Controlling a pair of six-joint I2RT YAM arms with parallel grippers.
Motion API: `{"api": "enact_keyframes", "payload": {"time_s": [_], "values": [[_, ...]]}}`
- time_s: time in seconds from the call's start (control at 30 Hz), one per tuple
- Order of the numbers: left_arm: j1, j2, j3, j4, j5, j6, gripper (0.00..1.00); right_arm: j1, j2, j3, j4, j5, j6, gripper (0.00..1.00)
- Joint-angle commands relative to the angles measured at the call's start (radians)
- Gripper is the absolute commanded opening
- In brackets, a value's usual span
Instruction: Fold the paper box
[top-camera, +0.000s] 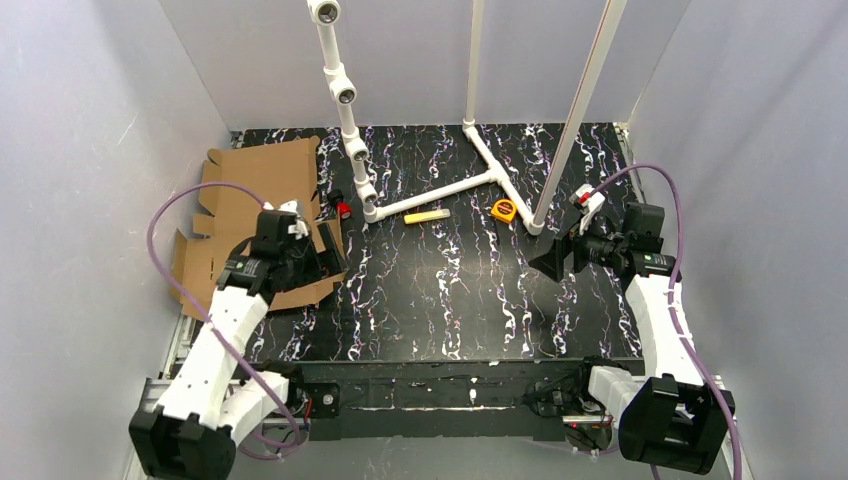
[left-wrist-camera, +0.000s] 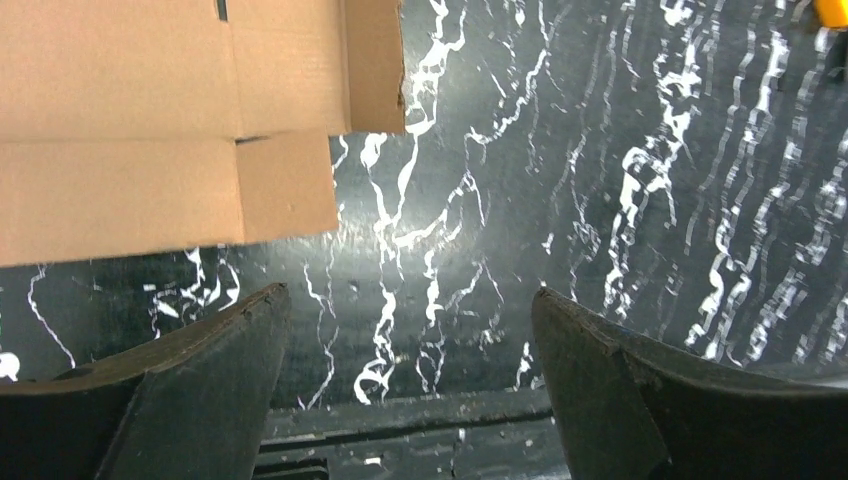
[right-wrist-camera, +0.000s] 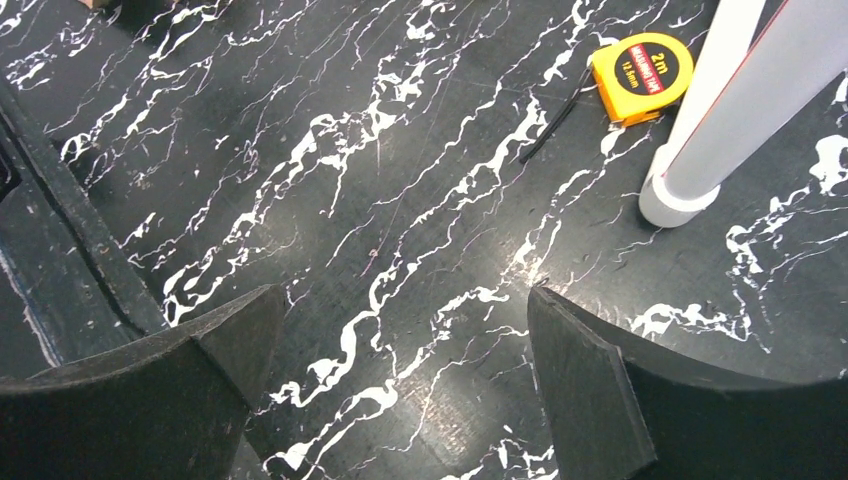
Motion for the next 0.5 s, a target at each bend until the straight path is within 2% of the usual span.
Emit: {"api": "enact_keyframes", "payload": {"time_s": [0.0, 0.13, 0.27, 0.47], "values": [[-0.065, 0.109, 0.023, 0.132, -0.167, -0.051, 0.87, 0.0, 0.005, 0.017, 0.076, -0.006, 0.022, 1.0], [-0.09, 0.205, -0.004, 0.253, -0.274, -0.081, 0.84, 0.001, -0.001, 0.029, 0.048, 0.026, 0.031, 1.0], [-0.091, 0.304, -0.019, 0.381, -0.316, -0.108, 0.79, 0.001, -0.026, 0.029, 0.044, 0.046, 0.04, 1.0], [-0.091, 0.518, 0.066, 0.388, -0.4, -0.131, 0.67, 0.001, -0.041, 0.029, 0.031, 0.053, 0.044, 1.0]]}}
